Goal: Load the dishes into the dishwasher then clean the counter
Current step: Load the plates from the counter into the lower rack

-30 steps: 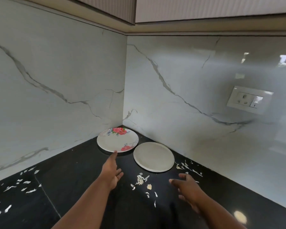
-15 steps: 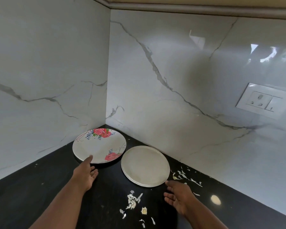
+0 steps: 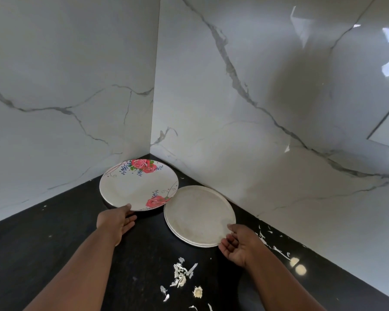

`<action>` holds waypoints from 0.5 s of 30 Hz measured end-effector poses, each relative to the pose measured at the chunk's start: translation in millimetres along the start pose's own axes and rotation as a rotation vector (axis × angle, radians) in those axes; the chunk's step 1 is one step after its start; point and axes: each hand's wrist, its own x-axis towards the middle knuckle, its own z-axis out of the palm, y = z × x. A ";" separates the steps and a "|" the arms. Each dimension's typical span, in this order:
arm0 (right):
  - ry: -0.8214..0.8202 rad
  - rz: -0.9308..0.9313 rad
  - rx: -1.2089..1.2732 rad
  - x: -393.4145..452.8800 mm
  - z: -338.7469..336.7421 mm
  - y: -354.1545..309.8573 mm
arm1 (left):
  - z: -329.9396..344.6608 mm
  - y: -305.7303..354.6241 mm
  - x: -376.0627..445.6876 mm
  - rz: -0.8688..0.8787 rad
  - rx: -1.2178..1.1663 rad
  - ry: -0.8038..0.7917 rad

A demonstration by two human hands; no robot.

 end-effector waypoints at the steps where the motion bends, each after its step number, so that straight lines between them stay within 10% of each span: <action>1: 0.009 0.010 0.002 2.6 1.5 -1.6 | 0.9 -0.9 1.5 0.009 0.011 0.012; 15: -0.176 -0.058 0.006 -19.4 7.2 2.8 | -4.8 -8.0 -16.4 0.118 -0.050 0.041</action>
